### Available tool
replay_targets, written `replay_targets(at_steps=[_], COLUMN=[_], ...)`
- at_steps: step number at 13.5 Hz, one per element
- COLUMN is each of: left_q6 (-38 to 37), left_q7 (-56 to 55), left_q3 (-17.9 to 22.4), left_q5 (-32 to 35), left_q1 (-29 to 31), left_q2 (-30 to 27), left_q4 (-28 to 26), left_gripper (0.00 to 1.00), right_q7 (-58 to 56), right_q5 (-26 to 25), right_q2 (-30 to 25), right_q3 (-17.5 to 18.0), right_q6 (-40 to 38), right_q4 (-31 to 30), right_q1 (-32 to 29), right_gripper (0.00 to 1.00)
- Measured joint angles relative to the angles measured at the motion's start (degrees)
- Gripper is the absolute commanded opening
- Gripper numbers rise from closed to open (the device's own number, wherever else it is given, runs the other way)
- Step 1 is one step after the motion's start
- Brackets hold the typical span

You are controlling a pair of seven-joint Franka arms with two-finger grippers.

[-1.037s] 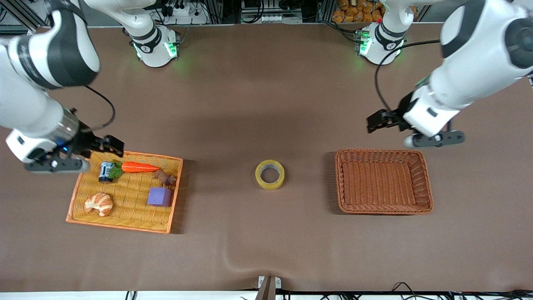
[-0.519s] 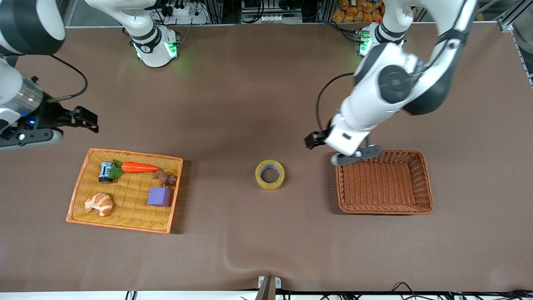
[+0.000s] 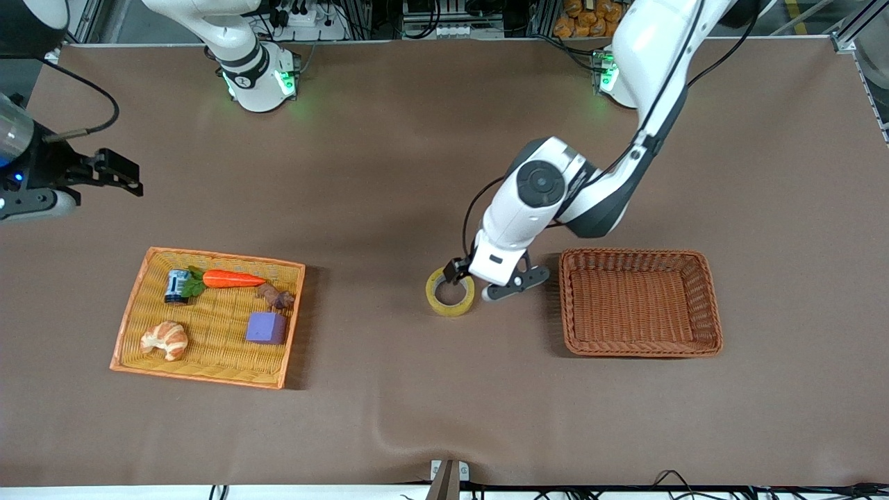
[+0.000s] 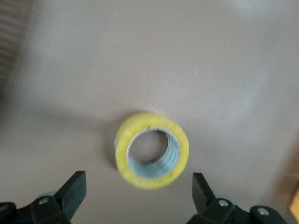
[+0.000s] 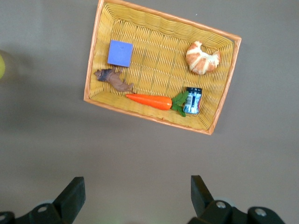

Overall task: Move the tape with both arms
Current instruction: 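Lower the left gripper onto the tape roll and grasp its rim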

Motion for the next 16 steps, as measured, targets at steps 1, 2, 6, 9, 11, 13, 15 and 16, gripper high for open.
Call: replay_targets(at_steps=[1,2,6,9,11,13,15,16], left_q6=[1.23,2.71,6.27,6.31,6.18,6.14,6.73,6.84], left_q7=[-0.03,-0.03,0.67,0.75,0.75,0.75,0.75,0.75], left_q3=[2.20,4.49,10.36,10.64,10.67,10.77,10.80,10.82], left_q5=[0.31,0.47,0.62,3.28,6.17,9.32,11.43,11.78], left_q1=[-1.80,-3.52,-8.30,-9.64,-10.15,-10.19,-10.26,-10.42], left_q2=[1.90,3.61,7.57,7.70,7.90,9.11,10.68,11.01], left_q4=[1.28,2.12,3.38,3.47,3.34,3.21,3.39,3.58], left_gripper=[1.00,1.00,1.00,1.00,1.00,0.95,0.92,0.91], right_q7=[0.00,0.00,1.09,2.63,2.64,2.64,2.69,2.84], right_q5=[0.00,0.00,0.00,0.00,0.01,0.01,0.01,0.01], right_q2=[-0.04,-0.10,-0.43,-0.50,-0.49,-0.49,-0.49,-0.49], right_q3=[0.01,0.01,0.02,-0.14,-0.16,-0.16,-0.18,-0.45], right_q6=[-0.48,-0.59,-0.61,-0.51,0.42,0.80,-0.95,-2.00], right_q4=[0.59,0.92,2.59,3.53,3.66,3.66,3.66,3.67], right_q1=[0.00,0.00,0.00,-0.72,-2.10,-2.54,-2.65,-2.71], right_gripper=[1.00,1.00,1.00,1.00,1.00,1.00,1.00,1.00])
